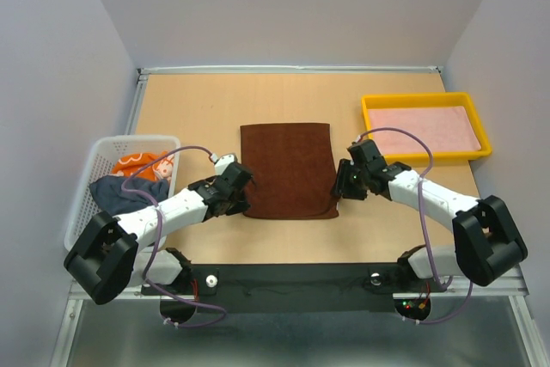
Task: Fold and stack the towels
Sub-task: Fold the towel
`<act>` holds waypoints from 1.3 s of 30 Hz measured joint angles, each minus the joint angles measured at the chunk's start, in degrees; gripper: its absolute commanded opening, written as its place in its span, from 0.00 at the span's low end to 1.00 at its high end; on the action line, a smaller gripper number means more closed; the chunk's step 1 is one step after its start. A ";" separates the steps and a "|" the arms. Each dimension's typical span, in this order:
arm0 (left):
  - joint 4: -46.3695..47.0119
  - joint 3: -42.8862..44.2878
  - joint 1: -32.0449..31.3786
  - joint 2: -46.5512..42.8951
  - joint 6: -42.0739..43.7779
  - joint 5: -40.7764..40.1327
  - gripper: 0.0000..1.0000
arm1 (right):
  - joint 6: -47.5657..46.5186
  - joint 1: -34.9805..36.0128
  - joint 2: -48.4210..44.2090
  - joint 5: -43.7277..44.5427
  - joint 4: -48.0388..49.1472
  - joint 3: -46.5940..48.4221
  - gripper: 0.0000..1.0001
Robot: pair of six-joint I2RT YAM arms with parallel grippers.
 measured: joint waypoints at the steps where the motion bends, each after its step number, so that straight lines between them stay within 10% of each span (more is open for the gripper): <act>1: 0.00 0.00 0.04 0.00 0.07 0.04 0.15 | 0.11 0.00 0.26 -0.04 0.15 0.00 0.47; 15: -0.04 -0.09 0.11 -0.09 0.28 0.35 0.02 | 2.10 0.00 0.90 -1.46 1.16 -2.19 0.01; 39: 0.04 -3.39 4.11 -2.95 0.83 2.08 0.00 | 4.92 0.00 -9.90 -5.20 0.44 -3.89 0.01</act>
